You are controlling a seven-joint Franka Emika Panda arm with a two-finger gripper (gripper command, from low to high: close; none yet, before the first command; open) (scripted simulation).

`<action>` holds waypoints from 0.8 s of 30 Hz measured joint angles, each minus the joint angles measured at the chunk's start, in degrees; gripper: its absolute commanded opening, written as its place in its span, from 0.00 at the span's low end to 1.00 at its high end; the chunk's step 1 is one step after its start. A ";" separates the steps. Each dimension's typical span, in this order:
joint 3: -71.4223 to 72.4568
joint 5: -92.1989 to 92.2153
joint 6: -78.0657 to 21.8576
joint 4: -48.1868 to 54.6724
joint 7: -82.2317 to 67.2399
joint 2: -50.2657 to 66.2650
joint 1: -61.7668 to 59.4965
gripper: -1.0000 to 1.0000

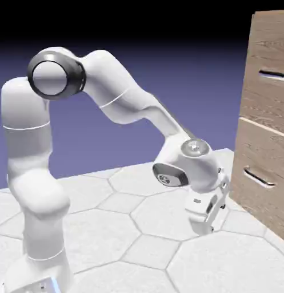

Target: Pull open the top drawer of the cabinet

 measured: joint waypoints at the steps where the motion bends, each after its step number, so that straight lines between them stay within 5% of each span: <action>1: -1.95 2.49 -0.68 1.04 0.66 2.07 1.05 1.00; 24: -46.89 59.80 -16.38 24.88 15.95 49.55 24.00 1.00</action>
